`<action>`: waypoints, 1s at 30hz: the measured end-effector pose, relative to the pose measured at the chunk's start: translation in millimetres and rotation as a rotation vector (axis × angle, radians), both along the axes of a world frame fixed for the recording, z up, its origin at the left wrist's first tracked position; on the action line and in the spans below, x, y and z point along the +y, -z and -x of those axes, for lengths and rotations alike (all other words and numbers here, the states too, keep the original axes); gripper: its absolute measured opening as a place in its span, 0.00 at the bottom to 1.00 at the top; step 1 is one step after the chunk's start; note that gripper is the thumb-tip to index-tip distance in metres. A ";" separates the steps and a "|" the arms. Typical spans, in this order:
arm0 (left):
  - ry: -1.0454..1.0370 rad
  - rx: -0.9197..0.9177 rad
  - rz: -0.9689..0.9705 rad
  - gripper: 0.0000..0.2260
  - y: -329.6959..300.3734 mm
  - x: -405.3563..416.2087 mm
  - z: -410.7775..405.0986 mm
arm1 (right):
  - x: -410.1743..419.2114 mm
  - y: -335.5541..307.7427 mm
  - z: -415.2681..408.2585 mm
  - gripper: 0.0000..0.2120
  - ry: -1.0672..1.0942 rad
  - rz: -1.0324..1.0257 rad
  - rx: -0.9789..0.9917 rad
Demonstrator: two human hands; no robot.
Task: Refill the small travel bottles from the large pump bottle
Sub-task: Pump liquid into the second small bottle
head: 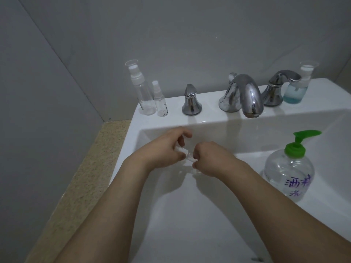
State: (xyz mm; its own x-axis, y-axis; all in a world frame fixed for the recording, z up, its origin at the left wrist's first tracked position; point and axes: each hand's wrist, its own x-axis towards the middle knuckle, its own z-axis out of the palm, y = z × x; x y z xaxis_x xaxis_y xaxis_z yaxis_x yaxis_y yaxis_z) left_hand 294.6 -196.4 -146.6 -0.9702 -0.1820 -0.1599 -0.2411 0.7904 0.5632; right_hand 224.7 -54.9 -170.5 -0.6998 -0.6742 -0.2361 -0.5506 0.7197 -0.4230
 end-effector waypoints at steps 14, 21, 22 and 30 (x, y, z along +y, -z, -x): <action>-0.036 -0.062 -0.094 0.07 2.1 -2.4 -0.1 | 0.4 -2.2 2.0 0.12 0.042 -0.045 0.034; -0.158 -0.184 -0.098 0.15 1.5 0.9 3.4 | 0.0 -3.3 1.6 0.13 0.059 -0.038 0.053; -0.170 -0.198 -0.100 0.16 0.4 1.7 3.4 | 0.0 -3.5 1.4 0.13 0.058 -0.039 0.054; -0.327 -0.303 -0.121 0.17 -8.4 0.1 3.8 | 2.2 -6.5 0.6 0.11 0.065 -0.154 0.027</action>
State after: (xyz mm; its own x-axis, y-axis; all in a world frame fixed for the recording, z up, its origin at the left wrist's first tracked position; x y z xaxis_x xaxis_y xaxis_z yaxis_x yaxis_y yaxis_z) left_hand 290.8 -196.2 -138.1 -0.7712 -0.4335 -0.4661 -0.6348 0.5784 0.5123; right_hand 224.0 -52.8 -164.0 -0.7485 -0.5844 -0.3135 -0.5103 0.8094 -0.2904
